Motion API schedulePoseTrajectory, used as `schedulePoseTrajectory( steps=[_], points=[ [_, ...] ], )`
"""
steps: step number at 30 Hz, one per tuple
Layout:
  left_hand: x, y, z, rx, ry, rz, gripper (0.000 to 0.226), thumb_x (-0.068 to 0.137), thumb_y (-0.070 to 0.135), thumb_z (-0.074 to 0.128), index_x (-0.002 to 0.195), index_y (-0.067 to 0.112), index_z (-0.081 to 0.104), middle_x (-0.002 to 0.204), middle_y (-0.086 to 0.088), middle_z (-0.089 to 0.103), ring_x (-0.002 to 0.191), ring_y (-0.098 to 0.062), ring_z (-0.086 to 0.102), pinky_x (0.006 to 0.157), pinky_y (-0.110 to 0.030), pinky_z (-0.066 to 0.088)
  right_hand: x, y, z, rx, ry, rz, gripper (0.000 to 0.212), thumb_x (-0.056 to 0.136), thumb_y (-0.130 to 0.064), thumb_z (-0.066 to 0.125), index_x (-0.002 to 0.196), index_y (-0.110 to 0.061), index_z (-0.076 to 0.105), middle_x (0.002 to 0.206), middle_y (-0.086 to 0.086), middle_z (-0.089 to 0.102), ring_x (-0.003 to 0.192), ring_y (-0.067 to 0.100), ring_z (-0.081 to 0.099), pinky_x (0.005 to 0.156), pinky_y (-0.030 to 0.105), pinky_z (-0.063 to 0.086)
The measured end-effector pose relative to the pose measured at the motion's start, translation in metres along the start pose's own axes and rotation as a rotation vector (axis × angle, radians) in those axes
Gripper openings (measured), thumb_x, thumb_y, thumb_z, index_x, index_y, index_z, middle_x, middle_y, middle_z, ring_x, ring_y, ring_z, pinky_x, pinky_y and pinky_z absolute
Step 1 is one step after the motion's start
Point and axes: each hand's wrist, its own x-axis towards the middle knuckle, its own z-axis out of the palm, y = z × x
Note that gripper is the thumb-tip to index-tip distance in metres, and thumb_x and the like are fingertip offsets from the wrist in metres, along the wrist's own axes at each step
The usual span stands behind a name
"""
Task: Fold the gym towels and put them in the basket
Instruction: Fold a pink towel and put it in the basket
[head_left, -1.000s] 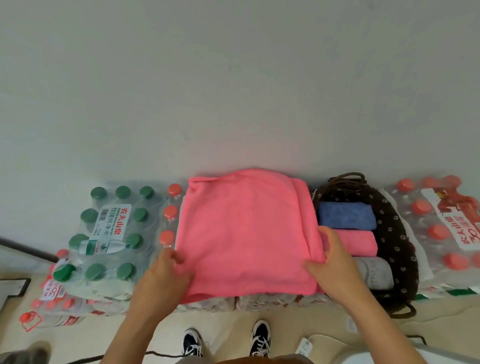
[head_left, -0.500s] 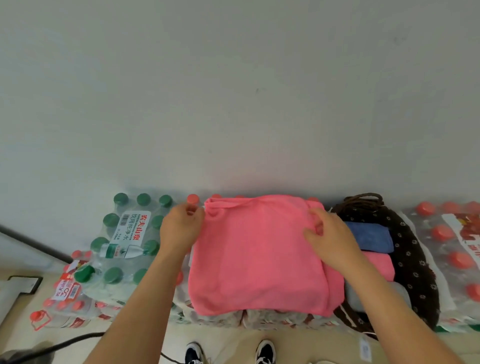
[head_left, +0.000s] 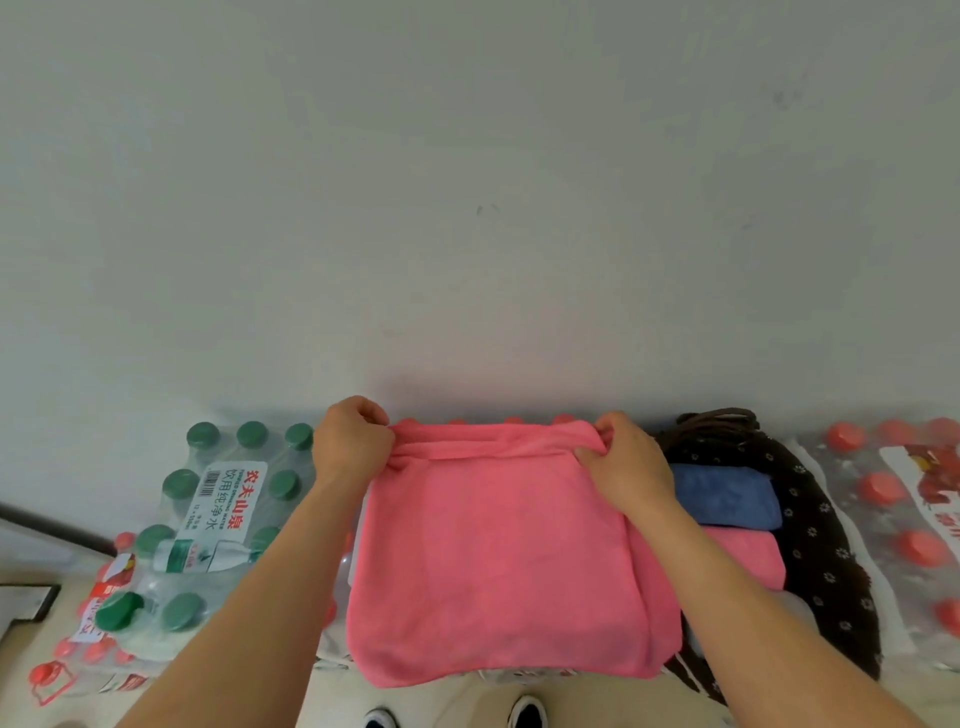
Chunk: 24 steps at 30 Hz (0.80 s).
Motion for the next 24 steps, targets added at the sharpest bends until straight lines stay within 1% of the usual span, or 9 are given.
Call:
schedulePoseTrajectory(
  steps=[5, 7, 9, 11, 13, 15, 18, 20, 24],
  points=[
    [0.013, 0.004, 0.009, -0.09, 0.007, -0.047, 0.029, 0.069, -0.007, 0.047, 0.062, 0.017, 0.061, 0.06, 0.001, 0.06, 0.055, -0.018, 0.052, 0.051, -0.024, 0.038, 0.003, 0.003, 0.0, 0.121, 0.041, 0.015, 0.02, 0.081, -0.02, 0.07, 0.089, -0.025, 0.053, 0.081, -0.013, 0.054, 0.082, 0.015, 0.055, 0.072, 0.027, 0.041],
    [0.019, 0.003, 0.012, -0.323, -0.034, -0.183, 0.027, 0.073, -0.009, 0.047, 0.063, 0.014, 0.058, 0.055, -0.003, 0.051, 0.045, -0.018, 0.042, 0.045, -0.02, 0.032, 0.005, 0.004, 0.0, 0.191, 0.05, 0.027, 0.02, 0.079, -0.014, 0.071, 0.088, -0.023, 0.056, 0.08, -0.011, 0.056, 0.078, 0.014, 0.055, 0.069, 0.025, 0.038],
    [0.023, 0.005, 0.01, -0.611, -0.08, -0.361, 0.021, 0.076, -0.009, 0.05, 0.066, 0.009, 0.054, 0.055, -0.005, 0.042, 0.036, -0.013, 0.03, 0.037, -0.016, 0.024, 0.009, 0.005, -0.002, 0.264, 0.044, 0.064, 0.018, 0.076, -0.008, 0.068, 0.082, -0.022, 0.058, 0.079, -0.008, 0.06, 0.079, 0.019, 0.06, 0.072, 0.028, 0.045],
    [0.02, 0.006, 0.005, -0.705, -0.128, -0.384, 0.013, 0.079, -0.004, 0.053, 0.074, 0.008, 0.057, 0.058, -0.004, 0.04, 0.038, -0.012, 0.029, 0.036, -0.016, 0.021, 0.013, 0.003, -0.005, 0.338, 0.045, 0.105, 0.02, 0.074, -0.004, 0.064, 0.071, -0.024, 0.059, 0.074, -0.006, 0.063, 0.079, 0.022, 0.062, 0.077, 0.034, 0.05],
    [0.01, 0.009, 0.0, -0.613, -0.183, -0.219, 0.022, 0.078, -0.007, 0.051, 0.088, 0.006, 0.066, 0.063, -0.002, 0.045, 0.046, -0.012, 0.035, 0.041, -0.021, 0.028, 0.014, 0.001, -0.008, 0.383, 0.058, 0.12, 0.02, 0.073, -0.003, 0.062, 0.065, -0.022, 0.061, 0.068, -0.003, 0.063, 0.073, 0.02, 0.06, 0.074, 0.034, 0.049],
    [0.001, 0.006, 0.001, -0.306, -0.218, 0.058, 0.035, 0.076, -0.008, 0.052, 0.094, 0.015, 0.071, 0.073, 0.003, 0.054, 0.059, -0.01, 0.046, 0.055, -0.02, 0.037, 0.012, 0.002, -0.008, 0.432, 0.07, 0.124, 0.015, 0.075, -0.003, 0.062, 0.066, -0.015, 0.063, 0.067, -0.001, 0.062, 0.07, 0.017, 0.056, 0.07, 0.032, 0.045],
    [0.003, -0.009, 0.007, 0.139, -0.193, 0.405, 0.035, 0.076, 0.0, 0.06, 0.099, 0.024, 0.072, 0.098, 0.007, 0.056, 0.078, -0.007, 0.054, 0.075, -0.016, 0.041, 0.008, 0.004, -0.009, 0.485, 0.067, 0.136, 0.01, 0.081, -0.009, 0.061, 0.072, -0.008, 0.064, 0.07, -0.002, 0.061, 0.069, 0.013, 0.053, 0.068, 0.03, 0.041],
    [0.009, -0.015, 0.009, 0.21, -0.184, 0.443, 0.028, 0.079, 0.008, 0.063, 0.099, 0.024, 0.072, 0.102, 0.006, 0.054, 0.085, -0.01, 0.056, 0.083, -0.022, 0.045, 0.008, 0.006, -0.01, 0.452, 0.08, 0.116, 0.016, 0.084, -0.013, 0.06, 0.068, -0.014, 0.061, 0.071, -0.004, 0.061, 0.071, 0.013, 0.054, 0.069, 0.029, 0.041],
    [0.015, -0.014, 0.007, 0.247, -0.164, 0.355, 0.012, 0.085, 0.017, 0.065, 0.092, 0.023, 0.072, 0.1, 0.004, 0.059, 0.075, -0.004, 0.052, 0.074, -0.02, 0.036, 0.006, 0.005, -0.011, 0.341, 0.102, 0.078, 0.013, 0.088, -0.013, 0.057, 0.075, -0.014, 0.058, 0.074, -0.006, 0.059, 0.075, 0.016, 0.055, 0.068, 0.028, 0.038]
  ],
)
